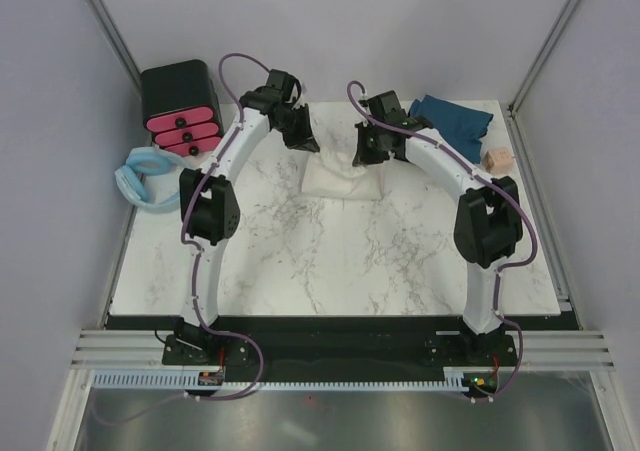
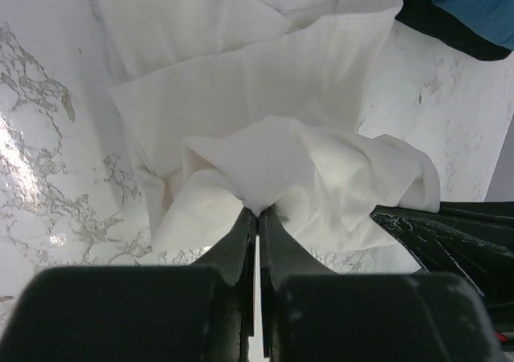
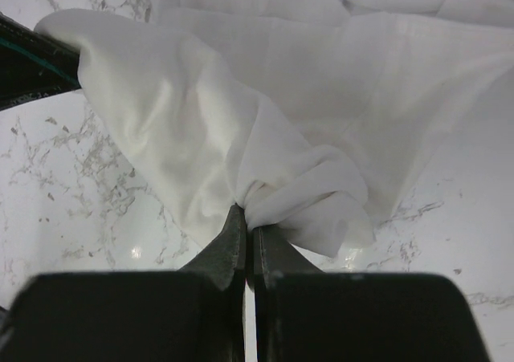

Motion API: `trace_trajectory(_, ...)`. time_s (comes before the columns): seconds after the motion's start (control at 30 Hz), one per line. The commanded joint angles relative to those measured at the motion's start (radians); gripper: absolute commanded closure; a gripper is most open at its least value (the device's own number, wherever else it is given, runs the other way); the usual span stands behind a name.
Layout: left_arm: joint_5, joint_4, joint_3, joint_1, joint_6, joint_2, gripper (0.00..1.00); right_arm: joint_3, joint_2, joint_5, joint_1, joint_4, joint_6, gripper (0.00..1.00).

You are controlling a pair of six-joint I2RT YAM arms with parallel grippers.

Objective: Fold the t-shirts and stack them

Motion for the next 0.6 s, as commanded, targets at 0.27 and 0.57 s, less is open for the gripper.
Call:
trace_trajectory(0.27, 0.019, 0.137, 0.101, 0.001, -0.045, 0.135, 0.98, -0.043, 0.036, 0.109, -0.022, 0.156, 0.007, 1.00)
trace_trajectory(0.57, 0.021, 0.186, 0.189, -0.003, -0.072, 0.224, 0.98, -0.072, 0.088, 0.152, -0.022, 0.202, 0.019, 1.00)
